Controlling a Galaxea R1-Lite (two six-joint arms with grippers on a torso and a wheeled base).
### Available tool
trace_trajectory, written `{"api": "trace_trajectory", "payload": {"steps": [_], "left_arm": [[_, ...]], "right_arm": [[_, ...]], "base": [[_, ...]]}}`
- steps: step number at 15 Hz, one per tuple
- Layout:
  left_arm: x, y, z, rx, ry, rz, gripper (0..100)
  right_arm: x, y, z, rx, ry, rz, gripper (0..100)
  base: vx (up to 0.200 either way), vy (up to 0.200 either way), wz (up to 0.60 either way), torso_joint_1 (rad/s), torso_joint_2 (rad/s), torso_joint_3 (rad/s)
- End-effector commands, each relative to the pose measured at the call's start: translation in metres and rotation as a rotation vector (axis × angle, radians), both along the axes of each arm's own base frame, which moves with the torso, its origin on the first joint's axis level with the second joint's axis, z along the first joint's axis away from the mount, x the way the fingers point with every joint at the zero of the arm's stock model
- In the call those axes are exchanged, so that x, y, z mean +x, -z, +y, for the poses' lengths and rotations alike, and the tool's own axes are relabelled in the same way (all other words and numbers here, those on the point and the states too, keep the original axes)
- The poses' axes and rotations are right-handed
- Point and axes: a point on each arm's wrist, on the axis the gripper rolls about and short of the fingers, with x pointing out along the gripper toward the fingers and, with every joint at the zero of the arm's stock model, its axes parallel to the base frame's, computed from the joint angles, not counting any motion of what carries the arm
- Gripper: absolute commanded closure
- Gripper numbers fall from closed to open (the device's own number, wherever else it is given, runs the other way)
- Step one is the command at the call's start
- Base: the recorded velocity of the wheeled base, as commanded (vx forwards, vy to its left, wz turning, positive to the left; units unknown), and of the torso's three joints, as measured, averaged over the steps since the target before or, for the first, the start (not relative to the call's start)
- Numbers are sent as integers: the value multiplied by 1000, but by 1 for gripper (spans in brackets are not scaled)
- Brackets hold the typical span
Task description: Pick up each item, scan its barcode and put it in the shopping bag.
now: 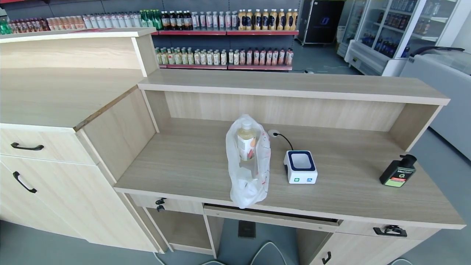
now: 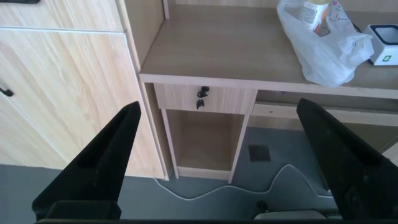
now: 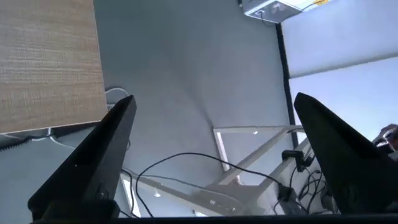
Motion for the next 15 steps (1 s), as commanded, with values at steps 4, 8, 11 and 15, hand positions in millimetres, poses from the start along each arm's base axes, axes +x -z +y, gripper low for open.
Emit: {"api": "trace_trajectory", "payload": {"steps": [4,8,11,15], "left_arm": [[0,0,0,1,0,0,0],[0,0,0,0,0,0,0],[0,0,0,1,0,0,0],[0,0,0,0,0,0,0]], "right_arm": [[9,23,-6,-5,-86,19,0],[25,32,-3,-19,-242,42,0],[39,39,-8,-1,-309,32,0],[60,54,-18,9,-391,30,0]], "base": [[0,0,0,0,0,0],[0,0,0,0,0,0],[0,0,0,0,0,0],[0,0,0,0,0,0]]}}
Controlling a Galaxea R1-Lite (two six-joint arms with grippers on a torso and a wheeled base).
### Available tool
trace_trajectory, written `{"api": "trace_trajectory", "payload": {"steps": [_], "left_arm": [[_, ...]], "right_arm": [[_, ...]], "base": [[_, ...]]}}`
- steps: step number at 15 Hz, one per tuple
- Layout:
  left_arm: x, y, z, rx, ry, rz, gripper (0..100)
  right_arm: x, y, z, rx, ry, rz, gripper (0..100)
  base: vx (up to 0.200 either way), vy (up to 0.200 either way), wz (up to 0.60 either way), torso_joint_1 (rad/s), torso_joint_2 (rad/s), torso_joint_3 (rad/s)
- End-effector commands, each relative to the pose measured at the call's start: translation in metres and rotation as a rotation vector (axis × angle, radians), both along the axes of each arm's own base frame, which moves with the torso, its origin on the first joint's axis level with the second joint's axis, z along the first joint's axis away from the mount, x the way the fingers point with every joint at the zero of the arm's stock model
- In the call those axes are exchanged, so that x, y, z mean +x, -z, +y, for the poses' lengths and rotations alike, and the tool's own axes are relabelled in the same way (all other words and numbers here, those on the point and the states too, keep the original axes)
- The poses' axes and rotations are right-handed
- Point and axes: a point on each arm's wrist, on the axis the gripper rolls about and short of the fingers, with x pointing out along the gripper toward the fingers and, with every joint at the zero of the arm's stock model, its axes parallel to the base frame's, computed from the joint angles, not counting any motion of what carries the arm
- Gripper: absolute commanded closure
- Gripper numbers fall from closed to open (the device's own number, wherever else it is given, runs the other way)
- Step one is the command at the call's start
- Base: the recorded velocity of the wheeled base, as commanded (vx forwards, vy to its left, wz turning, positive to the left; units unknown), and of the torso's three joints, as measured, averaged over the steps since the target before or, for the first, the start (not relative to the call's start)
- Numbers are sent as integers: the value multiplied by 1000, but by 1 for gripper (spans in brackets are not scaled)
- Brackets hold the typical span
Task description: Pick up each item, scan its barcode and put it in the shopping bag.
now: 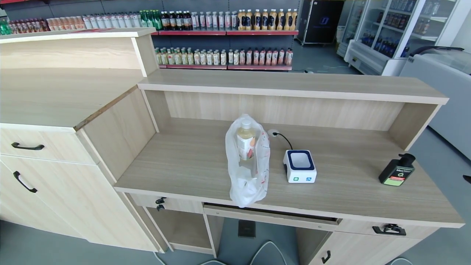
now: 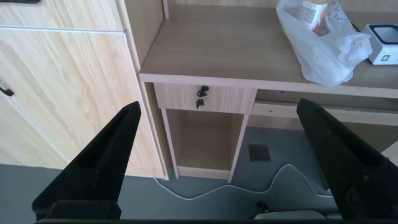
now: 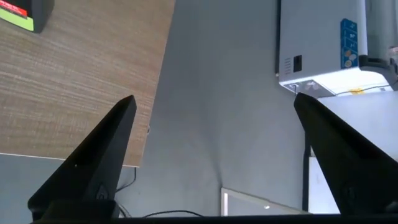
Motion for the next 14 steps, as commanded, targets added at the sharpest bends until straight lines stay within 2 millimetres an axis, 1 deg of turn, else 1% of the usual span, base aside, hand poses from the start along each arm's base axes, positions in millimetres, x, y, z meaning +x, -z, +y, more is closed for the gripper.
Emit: {"api": "trace_trajectory", "payload": {"steps": [1,5,6,7,9,12,14], "left_arm": [[0,0,0,1,0,0,0],[0,0,0,1,0,0,0],[0,0,0,0,0,0,0],[0,0,0,0,0,0,0],[0,0,0,1,0,0,0],[0,0,0,0,0,0,0],[0,0,0,1,0,0,0]], "right_arm": [[13,19,-4,38,-45,21,0],[32,43,12,110,-168,48,0],[34,46,14,118,-179,52,0],[44,53,19,133,-211,58,0],[59,62,23,141,-251,61,0],[80,71,29,157,-303,51,0],[91,76,30,159,-323,48,0]], "base": [[0,0,0,0,0,0],[0,0,0,0,0,0],[0,0,0,0,0,0],[0,0,0,0,0,0],[0,0,0,0,0,0],[0,0,0,0,0,0],[0,0,0,0,0,0]]}}
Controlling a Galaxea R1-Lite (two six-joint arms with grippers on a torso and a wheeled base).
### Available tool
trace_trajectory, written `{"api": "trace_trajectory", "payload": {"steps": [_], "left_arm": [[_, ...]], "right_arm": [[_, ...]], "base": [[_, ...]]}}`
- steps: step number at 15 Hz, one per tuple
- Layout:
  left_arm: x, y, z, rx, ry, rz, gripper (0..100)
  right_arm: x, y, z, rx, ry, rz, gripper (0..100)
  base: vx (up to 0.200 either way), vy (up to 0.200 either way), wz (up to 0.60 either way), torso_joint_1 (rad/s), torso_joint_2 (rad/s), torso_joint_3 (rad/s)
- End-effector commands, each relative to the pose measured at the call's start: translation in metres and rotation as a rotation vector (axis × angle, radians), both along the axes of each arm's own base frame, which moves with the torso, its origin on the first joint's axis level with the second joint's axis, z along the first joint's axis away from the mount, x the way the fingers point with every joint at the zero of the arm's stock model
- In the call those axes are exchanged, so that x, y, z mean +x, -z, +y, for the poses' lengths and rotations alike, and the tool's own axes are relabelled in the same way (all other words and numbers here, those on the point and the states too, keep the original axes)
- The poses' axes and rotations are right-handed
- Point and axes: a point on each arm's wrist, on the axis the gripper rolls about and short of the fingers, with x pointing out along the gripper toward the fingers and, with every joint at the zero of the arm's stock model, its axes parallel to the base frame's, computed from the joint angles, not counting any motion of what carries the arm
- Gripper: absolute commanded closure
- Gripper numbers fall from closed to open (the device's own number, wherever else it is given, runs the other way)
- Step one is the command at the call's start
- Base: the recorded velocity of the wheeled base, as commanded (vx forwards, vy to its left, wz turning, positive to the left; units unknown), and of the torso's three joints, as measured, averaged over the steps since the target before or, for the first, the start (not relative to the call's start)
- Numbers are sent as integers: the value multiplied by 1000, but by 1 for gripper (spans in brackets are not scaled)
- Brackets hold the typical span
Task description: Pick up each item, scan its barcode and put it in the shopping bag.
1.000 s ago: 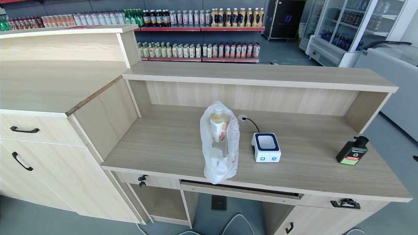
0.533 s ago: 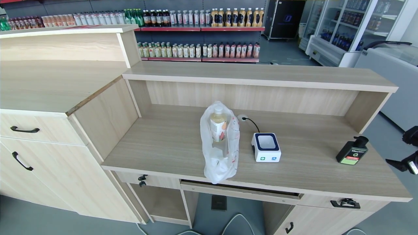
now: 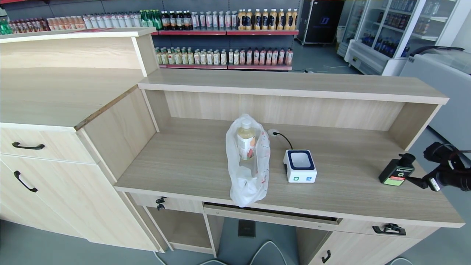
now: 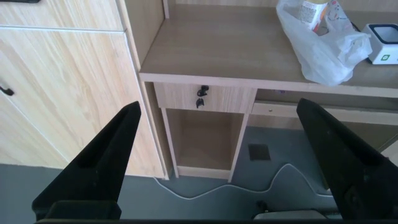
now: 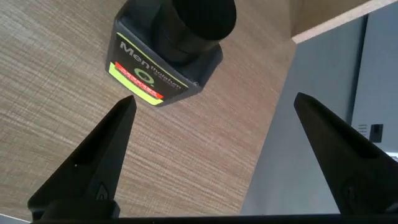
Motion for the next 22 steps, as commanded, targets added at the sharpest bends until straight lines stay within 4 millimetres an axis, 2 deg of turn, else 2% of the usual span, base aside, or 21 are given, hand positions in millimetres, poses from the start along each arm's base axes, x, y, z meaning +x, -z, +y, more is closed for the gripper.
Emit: {"api": "trace_trajectory", "payload": {"steps": [1,6,9,10,17,19,22], "left_arm": [[0,0,0,1,0,0,0],[0,0,0,-1,0,0,0],[0,0,0,-1,0,0,0],[0,0,0,1,0,0,0],[0,0,0,-1,0,0,0],[0,0,0,1,0,0,0],[0,0,0,-1,0,0,0]], "right_arm": [[16,15,1,10,-24,9,0],[38,24,6,14,-79,-8,0],[45,30,15,28,-103,0,0],[46,31,18,29,-110,3,100],[50,28,29,18,-138,-4,100],[45,8,32,-23,-140,-66,100],[26,-21,41,-21,-186,-182,100]], "base": [[0,0,0,0,0,0],[0,0,0,0,0,0],[0,0,0,0,0,0],[0,0,0,0,0,0],[0,0,0,0,0,0],[0,0,0,0,0,0],[0,0,0,0,0,0]]}}
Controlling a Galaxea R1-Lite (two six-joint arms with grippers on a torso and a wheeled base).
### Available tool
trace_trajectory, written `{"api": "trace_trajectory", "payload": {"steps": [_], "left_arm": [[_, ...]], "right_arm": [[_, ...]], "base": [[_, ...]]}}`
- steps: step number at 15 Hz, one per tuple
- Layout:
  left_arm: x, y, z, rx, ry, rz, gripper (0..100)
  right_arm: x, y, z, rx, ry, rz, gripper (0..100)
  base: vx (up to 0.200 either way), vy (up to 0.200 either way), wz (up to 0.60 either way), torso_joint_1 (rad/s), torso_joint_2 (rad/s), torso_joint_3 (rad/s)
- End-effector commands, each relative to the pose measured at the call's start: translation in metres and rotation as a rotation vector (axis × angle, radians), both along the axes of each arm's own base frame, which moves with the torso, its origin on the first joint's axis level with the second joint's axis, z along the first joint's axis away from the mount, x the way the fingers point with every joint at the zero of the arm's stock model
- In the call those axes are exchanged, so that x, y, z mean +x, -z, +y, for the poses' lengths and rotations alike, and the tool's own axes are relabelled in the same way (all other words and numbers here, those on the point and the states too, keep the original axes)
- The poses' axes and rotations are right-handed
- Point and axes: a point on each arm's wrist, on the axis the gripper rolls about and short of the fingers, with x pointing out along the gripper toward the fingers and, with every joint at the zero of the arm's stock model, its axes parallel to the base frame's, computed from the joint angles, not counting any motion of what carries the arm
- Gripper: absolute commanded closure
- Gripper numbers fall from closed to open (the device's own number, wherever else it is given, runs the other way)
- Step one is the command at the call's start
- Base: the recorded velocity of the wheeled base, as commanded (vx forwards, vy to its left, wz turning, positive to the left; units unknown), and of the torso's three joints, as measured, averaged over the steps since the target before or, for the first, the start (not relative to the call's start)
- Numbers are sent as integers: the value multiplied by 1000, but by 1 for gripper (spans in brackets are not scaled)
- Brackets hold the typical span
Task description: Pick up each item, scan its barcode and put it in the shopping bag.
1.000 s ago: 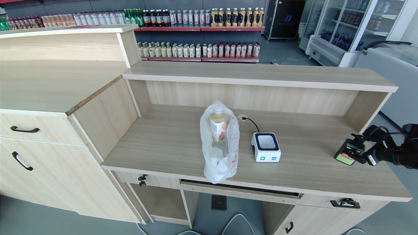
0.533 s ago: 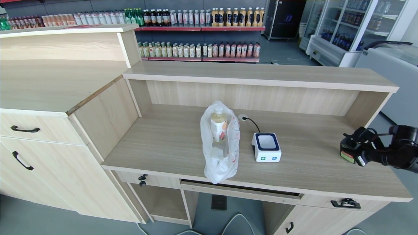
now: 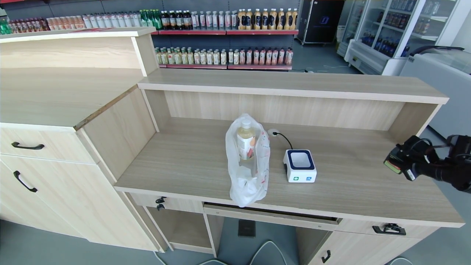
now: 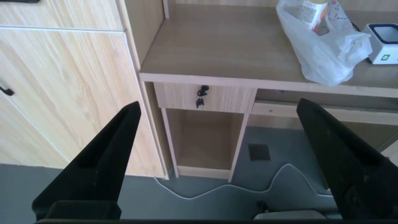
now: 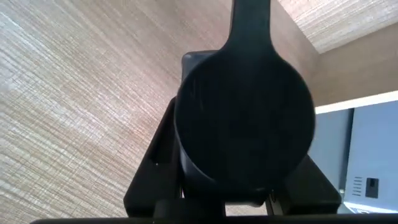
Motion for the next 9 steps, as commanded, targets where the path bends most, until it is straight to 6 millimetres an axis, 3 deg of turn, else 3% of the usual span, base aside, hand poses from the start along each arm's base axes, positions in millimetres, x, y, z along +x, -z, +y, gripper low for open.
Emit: {"api": "trace_trajectory", "payload": {"steps": [1,5,9], "left_arm": [[0,0,0,-1,0,0,0],[0,0,0,-1,0,0,0],[0,0,0,1,0,0,0]], "right_arm": [[-14,-27,7,8,-52,-80,100],[-28,-53,14,22,-73,-182,100],[-36,-61,17,17,-67,-191,100]], "base": [[0,0,0,0,0,0],[0,0,0,0,0,0],[0,0,0,0,0,0]]}}
